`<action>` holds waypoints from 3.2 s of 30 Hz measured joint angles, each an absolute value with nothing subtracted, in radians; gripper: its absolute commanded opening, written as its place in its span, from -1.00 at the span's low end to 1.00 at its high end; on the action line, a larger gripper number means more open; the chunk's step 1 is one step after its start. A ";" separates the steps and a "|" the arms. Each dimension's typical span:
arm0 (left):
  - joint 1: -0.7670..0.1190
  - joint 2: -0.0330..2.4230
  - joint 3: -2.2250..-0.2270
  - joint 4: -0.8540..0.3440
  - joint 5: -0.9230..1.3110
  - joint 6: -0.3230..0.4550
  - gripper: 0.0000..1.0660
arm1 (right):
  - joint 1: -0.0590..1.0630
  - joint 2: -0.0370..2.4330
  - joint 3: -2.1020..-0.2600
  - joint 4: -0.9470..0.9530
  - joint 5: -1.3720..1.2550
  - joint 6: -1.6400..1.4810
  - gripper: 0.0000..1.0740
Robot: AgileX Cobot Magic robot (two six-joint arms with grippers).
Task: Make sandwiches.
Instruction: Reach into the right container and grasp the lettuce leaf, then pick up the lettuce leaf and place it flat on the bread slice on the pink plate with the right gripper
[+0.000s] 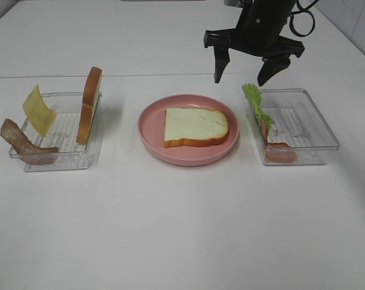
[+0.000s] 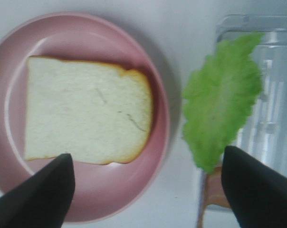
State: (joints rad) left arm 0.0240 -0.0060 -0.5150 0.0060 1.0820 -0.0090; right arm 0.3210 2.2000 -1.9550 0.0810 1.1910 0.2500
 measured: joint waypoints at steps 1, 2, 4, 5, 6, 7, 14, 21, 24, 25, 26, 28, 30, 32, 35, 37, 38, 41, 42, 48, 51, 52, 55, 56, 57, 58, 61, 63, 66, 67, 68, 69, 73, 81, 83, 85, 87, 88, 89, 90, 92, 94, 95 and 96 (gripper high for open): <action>0.024 -0.006 -0.515 0.006 1.082 -0.009 0.92 | 0.321 2.199 -1.955 0.052 1.195 0.257 0.48; 0.024 -0.006 -0.515 0.006 1.082 -0.009 0.92 | 0.321 2.199 -1.955 0.015 1.200 0.264 0.48; 0.024 -0.006 -0.515 0.006 1.082 -0.009 0.92 | 0.321 2.199 -1.955 0.000 1.196 0.264 0.47; 0.024 -0.006 -0.515 0.006 1.082 -0.009 0.92 | 0.321 2.199 -1.955 0.000 1.189 0.263 0.47; 0.024 -0.006 -0.515 0.006 1.082 -0.009 0.92 | 0.321 2.199 -1.955 0.000 1.189 0.263 0.47; 0.024 -0.006 -0.515 0.006 1.082 -0.009 0.92 | 0.321 2.199 -1.955 -0.006 1.170 0.255 0.47; 0.024 -0.006 -0.515 0.006 1.082 -0.009 0.92 | 0.321 2.202 -1.955 -0.007 1.146 0.252 0.46; 0.024 -0.006 -0.515 0.006 1.082 -0.009 0.92 | 0.321 2.269 -1.956 -0.063 1.151 0.248 0.46; 0.024 -0.006 -0.515 0.006 1.082 -0.009 0.92 | 0.321 2.290 -1.956 -0.111 1.152 0.248 0.46; 0.024 -0.006 -0.515 0.006 1.082 -0.009 0.92 | 0.321 2.301 -1.956 -0.128 1.151 0.248 0.46; 0.024 -0.006 -0.515 0.006 1.082 -0.009 0.92 | 0.321 2.301 -1.956 -0.128 1.151 0.248 0.46; 0.024 -0.006 -0.515 0.006 1.082 -0.009 0.92 | 0.321 2.305 -1.956 -0.130 1.151 0.248 0.45; 0.024 -0.006 -0.515 0.006 1.082 -0.009 0.92 | 0.321 2.323 -1.956 -0.109 1.150 0.248 0.44; 0.024 -0.006 -0.515 0.006 1.082 -0.009 0.92 | 0.321 2.328 -1.956 -0.099 1.147 0.248 0.43; 0.024 -0.006 -0.515 0.006 1.082 -0.009 0.92 | 0.321 2.339 -1.956 -0.082 1.143 0.248 0.32; 0.024 -0.006 -0.515 0.006 1.082 -0.009 0.92 | 0.321 2.339 -1.956 -0.081 1.143 0.248 0.27; 0.024 -0.006 -0.515 0.006 1.082 -0.009 0.92 | 0.321 2.339 -1.956 -0.081 1.143 0.248 0.27; 0.024 -0.006 -0.515 0.006 1.082 -0.009 0.92 | 0.321 2.339 -1.957 -0.080 1.142 0.248 0.10; 0.024 -0.006 -0.515 0.006 1.082 -0.009 0.92 | 0.321 2.339 -1.957 -0.080 1.142 0.248 -0.02; 0.024 -0.006 -0.515 0.006 1.082 -0.009 0.92 | 0.321 2.339 -1.958 -0.084 1.143 0.248 -0.36; 0.024 -0.006 -0.515 0.006 1.082 -0.009 0.92 | 0.321 2.339 -1.958 -0.089 1.143 0.248 -0.70; 0.024 -0.006 -0.515 0.006 1.082 -0.009 0.92 | 0.321 2.339 -1.958 -0.089 1.143 0.248 -0.70; 0.024 -0.006 -0.515 0.006 1.082 -0.009 0.92 | 0.321 2.339 -1.958 -0.102 1.143 0.248 -0.95; 0.024 -0.006 -0.515 0.006 1.082 -0.009 0.92 | 0.321 2.339 -1.958 -0.108 1.144 0.248 -1.00; 0.024 -0.006 -0.515 0.006 1.082 -0.009 0.92 | 0.321 2.339 -1.958 -0.108 1.144 0.248 -1.00; 0.024 -0.006 -0.515 0.006 1.082 -0.009 0.92 | 0.321 2.339 -1.958 -0.111 1.145 0.248 -1.00; 0.024 -0.006 -0.515 0.006 1.082 -0.009 0.92 | 0.321 2.339 -1.958 -0.119 1.154 0.248 -1.00; 0.024 -0.006 -0.515 0.006 1.082 -0.009 0.92 | 0.321 2.339 -1.958 -0.120 1.154 0.248 -1.00; 0.024 -0.006 -0.515 0.006 1.082 -0.009 0.92 | 0.321 2.339 -1.958 -0.121 1.154 0.248 -1.00; 0.024 -0.006 -0.515 0.006 1.082 -0.009 0.92 | 0.321 2.339 -1.958 -0.121 1.154 0.248 -1.00; 0.024 -0.006 -0.515 0.006 1.082 -0.009 0.92 | 0.321 2.338 -1.958 -0.121 1.155 0.248 -1.00; 0.024 -0.006 -0.515 0.006 1.082 -0.009 0.92 | 0.321 2.326 -1.958 -0.121 1.159 0.248 -1.00; 0.024 -0.006 -0.515 0.006 1.082 -0.009 0.92 | 0.321 2.281 -1.958 -0.114 1.174 0.248 -1.00; 0.024 -0.006 -0.515 0.006 1.082 -0.009 0.92 | 0.321 2.193 -1.958 0.032 1.179 0.232 -1.00; 0.024 -0.006 -0.515 0.006 1.082 -0.009 0.92 | 0.321 2.177 -1.958 0.100 1.176 0.208 -1.00; 0.024 -0.006 -0.515 0.006 1.082 -0.009 0.92 | 0.321 2.171 -1.958 0.145 1.174 0.191 -1.00; 0.024 -0.006 -0.515 0.006 1.082 -0.009 0.92 | 0.321 2.164 -1.958 0.287 1.165 0.146 -1.00; 0.024 -0.006 -0.515 0.006 1.082 -0.009 0.92 | 0.321 2.164 -1.958 0.287 1.165 0.146 -1.00; 0.024 -0.006 -0.515 0.006 1.082 -0.009 0.92 | 0.321 2.166 -1.958 0.379 1.157 0.109 -1.00; 0.024 -0.006 -0.515 0.006 1.082 -0.009 0.92 | 0.325 2.169 -1.958 0.425 1.153 0.086 -1.00; 0.024 -0.006 -0.515 0.006 1.082 -0.009 0.92 | 0.332 2.180 -1.958 0.497 1.146 0.045 -1.00; 0.024 -0.006 -0.515 0.006 1.082 -0.009 0.92 | 0.339 2.187 -1.958 0.525 1.137 0.025 -1.00; 0.024 -0.006 -0.515 0.006 1.082 -0.009 0.92 | 0.357 2.206 -1.958 0.564 1.120 0.000 -1.00; 0.024 -0.006 -0.515 0.006 1.082 -0.009 0.92 | 0.376 2.228 -1.958 0.584 1.102 -0.011 -1.00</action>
